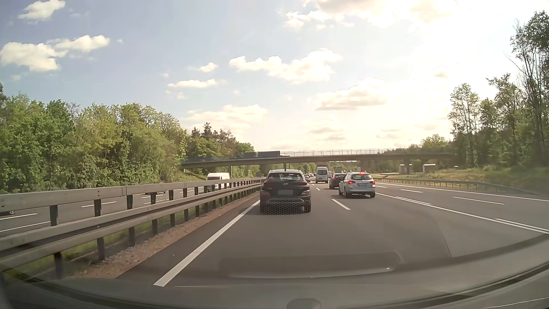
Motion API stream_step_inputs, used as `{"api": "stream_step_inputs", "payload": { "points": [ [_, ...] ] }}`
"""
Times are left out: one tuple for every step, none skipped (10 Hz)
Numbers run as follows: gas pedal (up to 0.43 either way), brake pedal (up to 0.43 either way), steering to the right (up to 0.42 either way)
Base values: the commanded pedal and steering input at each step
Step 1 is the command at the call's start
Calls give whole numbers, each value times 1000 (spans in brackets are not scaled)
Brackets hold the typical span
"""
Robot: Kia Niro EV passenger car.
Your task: Follow the waypoints while adhering to traffic rules and regulations
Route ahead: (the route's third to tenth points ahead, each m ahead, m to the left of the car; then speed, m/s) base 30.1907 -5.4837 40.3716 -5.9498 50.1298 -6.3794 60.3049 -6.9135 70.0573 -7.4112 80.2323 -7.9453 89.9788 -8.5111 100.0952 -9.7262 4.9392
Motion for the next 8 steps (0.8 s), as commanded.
{"api": "stream_step_inputs", "payload": {
  "points": [
    [118,0,3],
    [118,0,4],
    [118,0,5],
    [130,0,6],
    [130,0,7],
    [130,0,8],
    [130,0,8],
    [130,0,8]
  ]
}}
